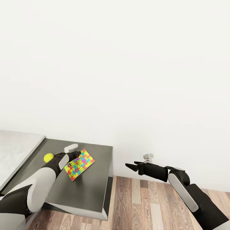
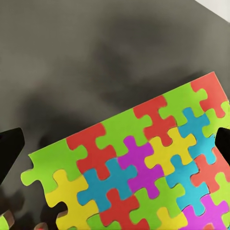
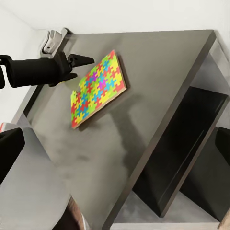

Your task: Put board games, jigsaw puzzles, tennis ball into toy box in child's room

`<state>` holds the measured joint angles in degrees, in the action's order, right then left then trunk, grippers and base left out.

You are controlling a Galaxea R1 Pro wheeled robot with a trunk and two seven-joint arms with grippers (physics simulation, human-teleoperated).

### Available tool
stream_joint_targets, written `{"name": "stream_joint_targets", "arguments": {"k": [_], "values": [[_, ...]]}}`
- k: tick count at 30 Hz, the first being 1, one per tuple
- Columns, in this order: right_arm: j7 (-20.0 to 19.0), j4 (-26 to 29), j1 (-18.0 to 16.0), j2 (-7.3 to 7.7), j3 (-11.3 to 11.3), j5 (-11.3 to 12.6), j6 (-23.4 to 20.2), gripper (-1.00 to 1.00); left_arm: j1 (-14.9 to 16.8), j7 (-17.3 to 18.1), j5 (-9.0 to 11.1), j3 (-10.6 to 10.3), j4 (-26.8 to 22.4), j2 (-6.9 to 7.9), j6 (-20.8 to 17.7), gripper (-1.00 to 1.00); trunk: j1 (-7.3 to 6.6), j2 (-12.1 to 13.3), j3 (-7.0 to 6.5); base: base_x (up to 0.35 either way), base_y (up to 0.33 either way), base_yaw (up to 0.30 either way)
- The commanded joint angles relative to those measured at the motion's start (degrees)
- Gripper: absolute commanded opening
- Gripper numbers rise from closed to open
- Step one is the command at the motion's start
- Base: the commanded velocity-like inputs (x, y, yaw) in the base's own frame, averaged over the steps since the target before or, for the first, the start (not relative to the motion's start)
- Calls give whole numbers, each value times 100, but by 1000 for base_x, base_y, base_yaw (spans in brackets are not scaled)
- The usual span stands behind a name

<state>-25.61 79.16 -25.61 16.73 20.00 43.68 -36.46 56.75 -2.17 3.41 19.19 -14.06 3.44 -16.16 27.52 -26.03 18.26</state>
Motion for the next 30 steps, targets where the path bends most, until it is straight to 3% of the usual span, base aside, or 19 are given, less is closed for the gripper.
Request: {"name": "stream_joint_targets", "arguments": {"k": [1, 13, 30], "values": [[4, 3, -5, 4, 4, 26, -23, 100, 3, -21, 37, 3, -9, -1, -32, 100, 2, -10, 18, 0, 0, 0], [-4, 2, -5, -22, -167, 18, -70, 100, 3, -21, 37, 2, -12, -1, -24, 100, 2, -10, 55, 0, 0, 0], [-5, 3, -5, -27, -180, 18, -51, 100, 3, -26, 37, 8, -12, 36, -9, 100, 2, -10, 108, 0, 28, 0]]}}
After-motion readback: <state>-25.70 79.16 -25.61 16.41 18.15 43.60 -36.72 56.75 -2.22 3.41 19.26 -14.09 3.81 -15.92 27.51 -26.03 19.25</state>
